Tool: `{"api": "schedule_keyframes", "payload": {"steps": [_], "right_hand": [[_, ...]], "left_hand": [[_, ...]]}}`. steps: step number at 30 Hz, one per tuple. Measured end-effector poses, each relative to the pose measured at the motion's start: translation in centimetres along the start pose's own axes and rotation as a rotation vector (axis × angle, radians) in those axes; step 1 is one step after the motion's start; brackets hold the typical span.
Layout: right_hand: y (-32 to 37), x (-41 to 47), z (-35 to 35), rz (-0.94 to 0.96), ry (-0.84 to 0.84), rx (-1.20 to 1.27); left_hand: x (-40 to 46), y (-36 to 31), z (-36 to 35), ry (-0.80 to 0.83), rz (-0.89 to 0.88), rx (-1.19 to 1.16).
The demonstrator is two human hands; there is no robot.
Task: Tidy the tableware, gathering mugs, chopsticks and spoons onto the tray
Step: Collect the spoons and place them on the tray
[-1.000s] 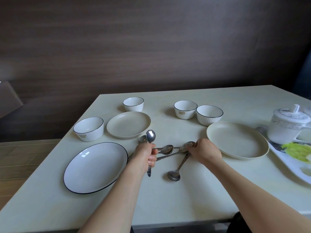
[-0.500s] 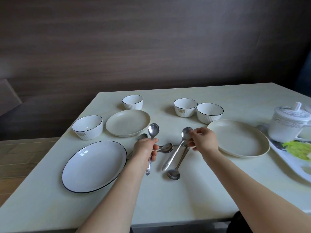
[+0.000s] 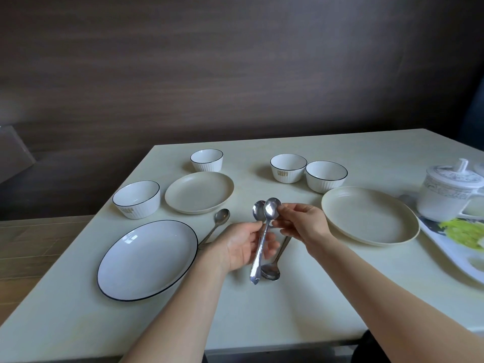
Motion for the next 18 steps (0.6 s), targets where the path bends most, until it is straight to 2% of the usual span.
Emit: {"api": "schedule_keyframes", "payload": {"steps": [4,8,11,14,18], "right_hand": [[0.4,0.2,0.0,0.074,-0.027,-0.091],[0.9,0.5,0.1,0.168,-0.072,-0.253],[1.5,0.9,0.5,0.328,-0.132,-0.583],[0.5,0.3,-0.8,0.428,-0.048,-1.014],[-0.8,-0.5,-2.5,0.450,0.067,-1.165]], "left_hand": [[0.0,-0.2,-0.4,0.003,-0.059,0.065],[1.0,-0.7,1.2,-0.117,-0.088,0.066],[1.5,-1.4,3.3,-0.240,-0.094,0.023],[1.6,-1.5,5.0,-0.337,-0.084,-0.032],[1.8,-1.7,6.4,-0.449,-0.120,-0.058]]}}
Point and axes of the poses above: each hand's wrist, its own x-axis towards the middle knuckle, its own z-axis out of the back of the hand, y = z × x, the point moved 10 cm from there along x, towards the middle knuckle, and after that the axes turned 9 degrees about -y, right-handed, at the moved point
